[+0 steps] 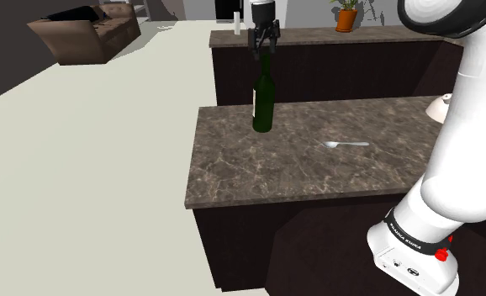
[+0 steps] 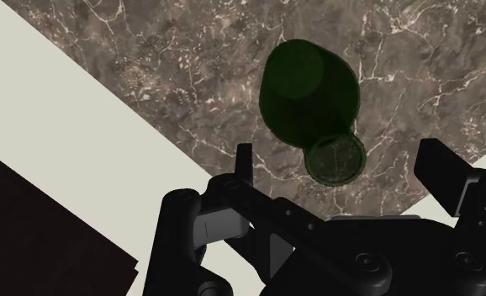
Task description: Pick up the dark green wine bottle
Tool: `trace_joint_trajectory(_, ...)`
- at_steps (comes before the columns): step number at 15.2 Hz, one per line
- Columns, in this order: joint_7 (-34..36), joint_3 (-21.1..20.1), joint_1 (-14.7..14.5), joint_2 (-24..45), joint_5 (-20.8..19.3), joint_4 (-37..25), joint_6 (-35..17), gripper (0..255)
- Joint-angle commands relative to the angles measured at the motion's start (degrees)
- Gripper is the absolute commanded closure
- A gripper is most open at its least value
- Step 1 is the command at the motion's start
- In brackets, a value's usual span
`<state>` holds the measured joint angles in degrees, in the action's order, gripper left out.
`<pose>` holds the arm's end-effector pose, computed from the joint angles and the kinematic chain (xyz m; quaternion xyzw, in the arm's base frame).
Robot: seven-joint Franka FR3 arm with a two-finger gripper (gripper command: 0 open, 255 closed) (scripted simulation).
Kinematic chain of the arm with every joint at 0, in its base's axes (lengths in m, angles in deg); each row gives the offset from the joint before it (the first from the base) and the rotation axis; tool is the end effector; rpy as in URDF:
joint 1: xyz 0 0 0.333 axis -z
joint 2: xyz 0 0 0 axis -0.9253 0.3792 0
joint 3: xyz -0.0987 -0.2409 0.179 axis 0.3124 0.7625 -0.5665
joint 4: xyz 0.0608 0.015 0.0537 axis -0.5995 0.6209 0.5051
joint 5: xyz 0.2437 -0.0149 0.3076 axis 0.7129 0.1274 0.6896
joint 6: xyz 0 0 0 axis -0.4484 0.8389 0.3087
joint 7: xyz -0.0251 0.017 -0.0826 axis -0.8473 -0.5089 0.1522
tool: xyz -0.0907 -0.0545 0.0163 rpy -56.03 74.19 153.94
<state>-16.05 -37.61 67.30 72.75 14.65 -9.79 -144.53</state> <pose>0.6400 -0.0054 0.5563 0.9936 0.0990 -0.0431 0.0344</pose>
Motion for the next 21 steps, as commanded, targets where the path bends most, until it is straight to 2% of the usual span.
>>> trace_joint_trajectory(1, 0.08, 0.00, 0.03, -0.24, -0.01, 1.86, -1.65, 0)
trace_joint_trajectory(3, 0.23, 0.00, 0.05, -0.55, -0.01, 4.30, -3.78, 0)
trace_joint_trajectory(5, 0.23, 0.00, 0.05, -0.56, -0.01, 4.31, -3.78, 0)
trace_joint_trajectory(6, 0.19, 0.01, 0.07, -0.54, -0.01, 4.26, -3.75, 255)
trace_joint_trajectory(15, 0.23, 0.00, 0.05, -0.55, -0.01, 4.30, -3.78, 255)
trace_joint_trajectory(21, -0.11, 0.01, 0.00, 0.38, 0.00, -1.71, 1.28, 255)
